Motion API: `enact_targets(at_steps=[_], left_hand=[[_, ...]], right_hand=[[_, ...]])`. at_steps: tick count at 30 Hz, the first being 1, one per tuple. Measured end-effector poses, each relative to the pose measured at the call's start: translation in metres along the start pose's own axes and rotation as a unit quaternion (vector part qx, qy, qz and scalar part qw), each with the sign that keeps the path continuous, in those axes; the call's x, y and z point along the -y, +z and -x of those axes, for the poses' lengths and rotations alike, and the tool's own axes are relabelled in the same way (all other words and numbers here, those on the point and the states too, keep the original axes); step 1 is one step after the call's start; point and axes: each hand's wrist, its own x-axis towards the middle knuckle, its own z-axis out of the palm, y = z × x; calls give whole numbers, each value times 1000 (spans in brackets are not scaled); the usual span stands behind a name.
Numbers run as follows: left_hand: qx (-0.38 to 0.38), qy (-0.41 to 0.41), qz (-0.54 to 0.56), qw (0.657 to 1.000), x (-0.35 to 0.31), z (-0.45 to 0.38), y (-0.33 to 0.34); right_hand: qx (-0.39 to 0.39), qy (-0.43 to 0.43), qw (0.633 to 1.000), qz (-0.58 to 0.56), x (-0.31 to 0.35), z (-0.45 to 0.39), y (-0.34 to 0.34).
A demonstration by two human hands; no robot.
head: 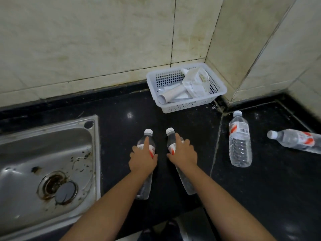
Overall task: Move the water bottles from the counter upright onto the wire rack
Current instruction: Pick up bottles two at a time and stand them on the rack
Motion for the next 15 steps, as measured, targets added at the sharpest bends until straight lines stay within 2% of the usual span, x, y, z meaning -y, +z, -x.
enact_targets(at_steps=[5, 8, 11, 15], left_hand=[[-8, -1, -28, 1000, -2, -1, 1], [-7, 30, -24, 999, -2, 6, -5], [-24, 116, -31, 993, -11, 20, -12], [-56, 254, -39, 965, -46, 52, -26]], right_hand=[[5, -3, 1000, -25, -3, -1, -3], [-9, 12, 998, -63, -11, 8, -13], [-71, 25, 989, -129, -22, 32, -26], [-204, 74, 958, -190, -41, 86, -43]])
